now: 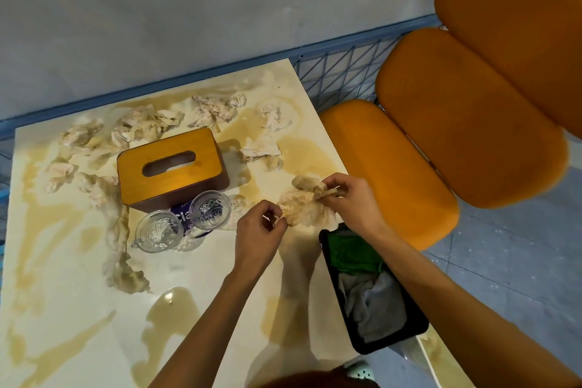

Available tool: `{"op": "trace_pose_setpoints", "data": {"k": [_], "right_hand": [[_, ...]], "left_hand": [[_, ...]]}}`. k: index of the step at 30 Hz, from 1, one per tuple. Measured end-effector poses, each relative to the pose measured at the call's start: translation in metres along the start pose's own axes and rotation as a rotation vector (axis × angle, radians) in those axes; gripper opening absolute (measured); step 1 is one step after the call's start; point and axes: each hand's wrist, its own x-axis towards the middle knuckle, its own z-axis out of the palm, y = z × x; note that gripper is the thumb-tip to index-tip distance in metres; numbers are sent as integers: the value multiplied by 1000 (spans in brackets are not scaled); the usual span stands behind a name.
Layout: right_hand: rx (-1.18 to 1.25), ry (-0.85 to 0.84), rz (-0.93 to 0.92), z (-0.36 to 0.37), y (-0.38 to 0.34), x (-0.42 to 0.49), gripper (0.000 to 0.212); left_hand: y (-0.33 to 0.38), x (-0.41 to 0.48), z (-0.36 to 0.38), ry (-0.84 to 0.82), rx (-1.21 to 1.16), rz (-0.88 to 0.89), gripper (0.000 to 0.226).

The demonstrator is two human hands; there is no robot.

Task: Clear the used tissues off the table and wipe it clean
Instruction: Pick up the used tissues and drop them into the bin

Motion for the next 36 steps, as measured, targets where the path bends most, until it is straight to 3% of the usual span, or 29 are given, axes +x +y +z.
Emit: {"op": "trace_pose_setpoints", "data": {"k": [6,12,20,26,32,36], "right_hand": [[70,100,5,-61,16,-48,9],[53,193,64,-125,68,-102,20],[167,267,156,-195,130,-187,17],[118,299,238,-224,186,-236,27],[104,270,385,-233,250,-274,14],[87,232,478,-231,293,-288,18]], "left_hand": [[44,-26,35,-87,-22,78,19],[82,-63,93,-238,22,167,15],[111,-129,171,-359,113,306,14],[112,-166,218,-467,154,337,15],[95,-196,273,-603,246,317,14],[72,-203,307,-650,312,246,15]]}}
